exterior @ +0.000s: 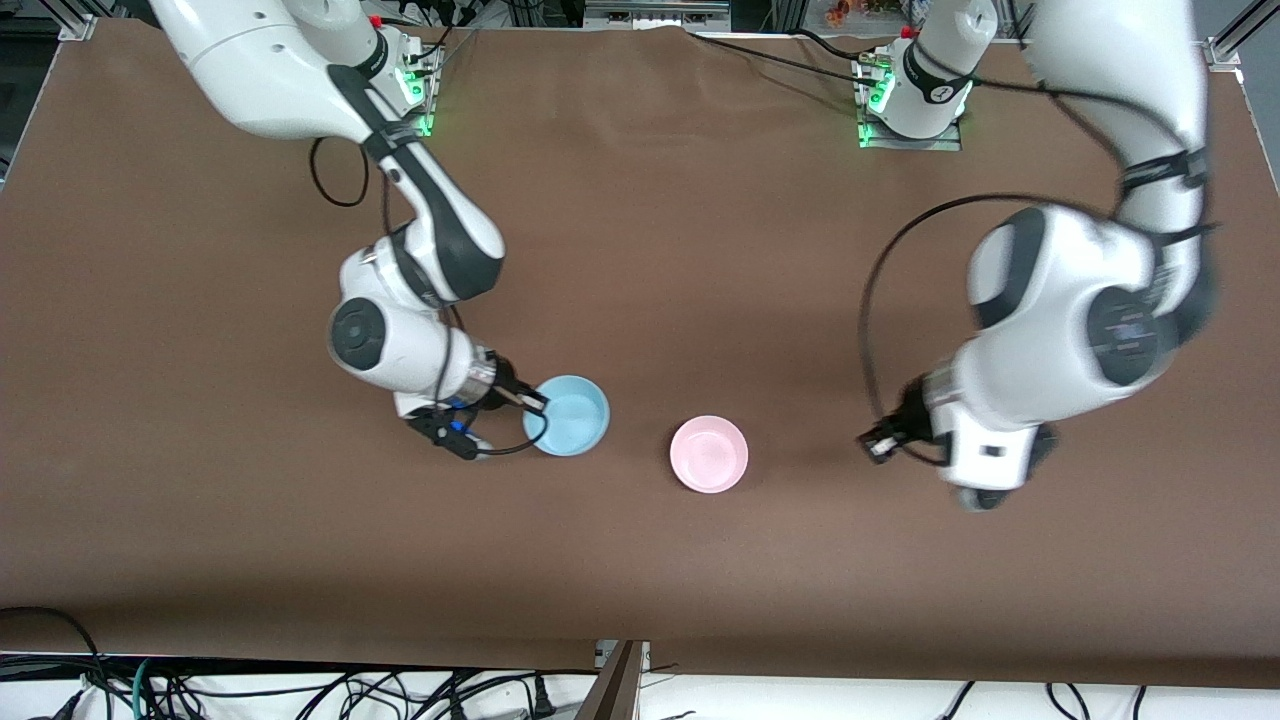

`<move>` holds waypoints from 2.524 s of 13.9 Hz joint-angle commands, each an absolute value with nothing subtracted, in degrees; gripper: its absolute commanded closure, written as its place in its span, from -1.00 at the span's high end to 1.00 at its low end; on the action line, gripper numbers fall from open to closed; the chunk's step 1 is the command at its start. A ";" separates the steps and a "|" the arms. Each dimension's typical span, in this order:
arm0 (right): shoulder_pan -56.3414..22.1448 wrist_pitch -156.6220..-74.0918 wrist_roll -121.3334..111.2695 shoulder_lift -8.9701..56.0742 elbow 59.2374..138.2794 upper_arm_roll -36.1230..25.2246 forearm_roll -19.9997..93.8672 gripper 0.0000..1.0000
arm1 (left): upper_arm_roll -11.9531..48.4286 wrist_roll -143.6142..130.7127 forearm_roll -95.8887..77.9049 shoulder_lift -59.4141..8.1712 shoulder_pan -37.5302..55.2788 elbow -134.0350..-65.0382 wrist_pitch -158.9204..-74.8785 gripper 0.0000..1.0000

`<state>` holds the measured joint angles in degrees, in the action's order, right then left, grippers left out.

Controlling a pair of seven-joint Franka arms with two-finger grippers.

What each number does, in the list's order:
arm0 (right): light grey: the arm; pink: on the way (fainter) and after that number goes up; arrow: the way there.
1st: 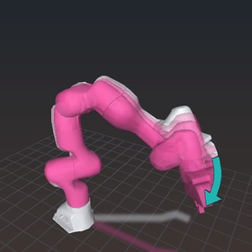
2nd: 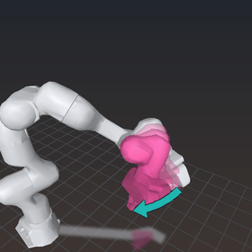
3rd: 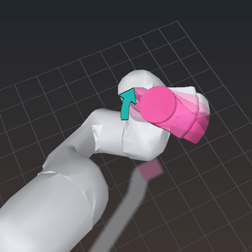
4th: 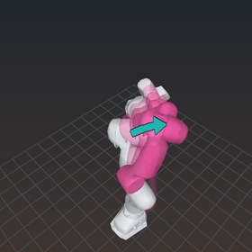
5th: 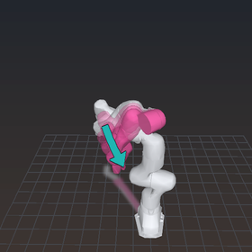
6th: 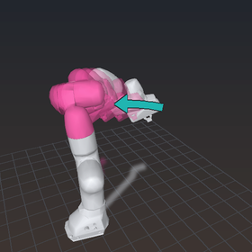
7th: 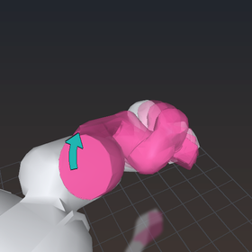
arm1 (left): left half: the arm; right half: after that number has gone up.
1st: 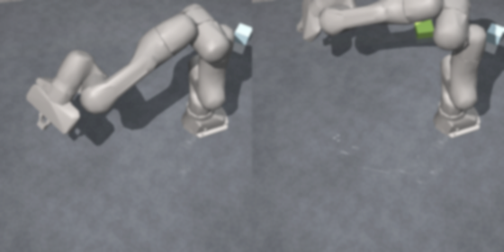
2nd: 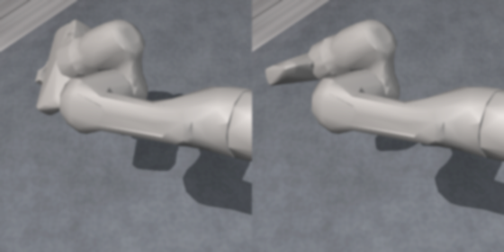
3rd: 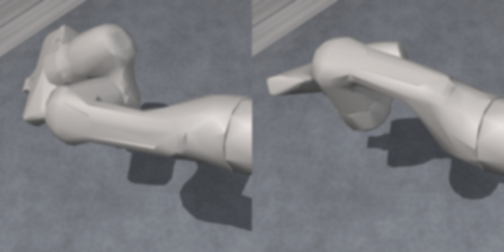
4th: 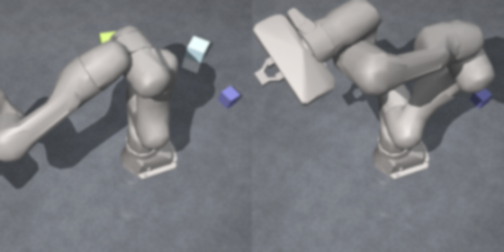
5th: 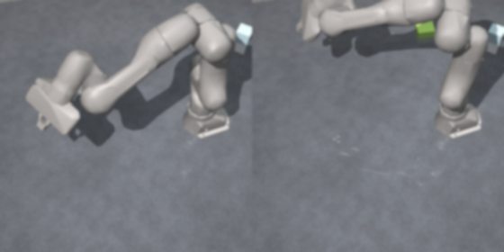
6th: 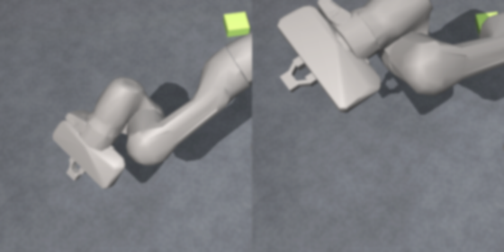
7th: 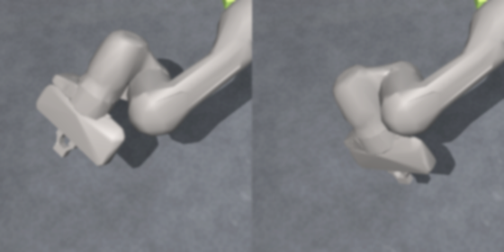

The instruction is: Stack pink and blue bowls on white bowl

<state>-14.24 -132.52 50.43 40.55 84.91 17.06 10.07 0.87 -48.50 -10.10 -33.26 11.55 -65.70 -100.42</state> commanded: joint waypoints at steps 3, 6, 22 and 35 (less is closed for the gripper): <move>-20.12 -141.66 60.81 47.89 76.56 16.70 10.46 -1.00 | 0.79 -35.88 -10.99 -26.12 5.81 -66.88 -89.50 -0.29; -23.63 -145.88 65.20 51.32 72.96 16.61 10.37 -1.00 | 0.62 -31.39 -6.88 -20.41 6.41 -69.68 -84.74 -0.11; -29.09 -155.92 68.29 58.97 65.92 16.35 9.93 -1.00 | -2.99 -8.17 4.19 5.36 6.85 -104.59 -93.25 0.16; -30.06 -156.01 68.38 61.00 65.74 16.35 9.76 1.00 | -1.05 -9.67 1.32 4.31 7.82 -97.91 -89.82 1.00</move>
